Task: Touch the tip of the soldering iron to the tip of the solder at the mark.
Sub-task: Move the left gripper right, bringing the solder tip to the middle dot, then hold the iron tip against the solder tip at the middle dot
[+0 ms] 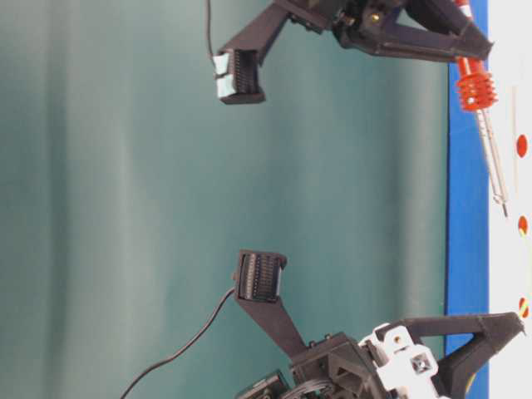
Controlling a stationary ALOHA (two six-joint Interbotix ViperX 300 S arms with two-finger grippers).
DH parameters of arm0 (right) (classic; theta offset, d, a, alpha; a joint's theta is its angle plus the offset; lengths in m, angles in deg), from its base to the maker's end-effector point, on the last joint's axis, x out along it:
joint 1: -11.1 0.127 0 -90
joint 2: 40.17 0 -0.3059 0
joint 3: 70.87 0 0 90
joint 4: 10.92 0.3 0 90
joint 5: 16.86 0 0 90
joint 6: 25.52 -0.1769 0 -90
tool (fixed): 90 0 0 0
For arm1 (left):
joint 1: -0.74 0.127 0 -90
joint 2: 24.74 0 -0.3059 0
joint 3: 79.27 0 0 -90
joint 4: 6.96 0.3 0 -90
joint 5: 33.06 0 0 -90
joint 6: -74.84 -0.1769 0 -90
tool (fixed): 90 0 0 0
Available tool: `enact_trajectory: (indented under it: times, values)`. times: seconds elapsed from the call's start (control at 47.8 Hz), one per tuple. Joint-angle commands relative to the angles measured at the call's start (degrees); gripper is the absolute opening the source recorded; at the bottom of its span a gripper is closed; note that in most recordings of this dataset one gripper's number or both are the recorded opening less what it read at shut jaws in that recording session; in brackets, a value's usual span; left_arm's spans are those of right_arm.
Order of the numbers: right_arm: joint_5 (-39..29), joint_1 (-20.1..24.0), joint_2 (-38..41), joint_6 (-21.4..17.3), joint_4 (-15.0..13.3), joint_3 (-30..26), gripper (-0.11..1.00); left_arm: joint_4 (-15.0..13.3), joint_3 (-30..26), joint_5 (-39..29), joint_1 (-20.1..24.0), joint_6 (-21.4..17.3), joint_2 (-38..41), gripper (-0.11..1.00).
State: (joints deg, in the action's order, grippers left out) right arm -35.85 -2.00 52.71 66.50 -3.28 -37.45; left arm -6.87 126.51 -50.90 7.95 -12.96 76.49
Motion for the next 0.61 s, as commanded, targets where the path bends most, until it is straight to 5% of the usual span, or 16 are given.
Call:
enact_trajectory:
  times: [0.0, 0.585]
  values:
    - [0.7, 0.0, 0.2, 0.0, -0.1, -0.5, 0.06, 0.1, -0.7, 0.2, 0.1, 0.0, -0.7, 0.02]
    - [1.4, 0.0, 1.1, 0.0, -0.1, -0.6, 0.06, 0.1, -0.9, 0.0, 0.1, -0.4, -0.6, 0.02]
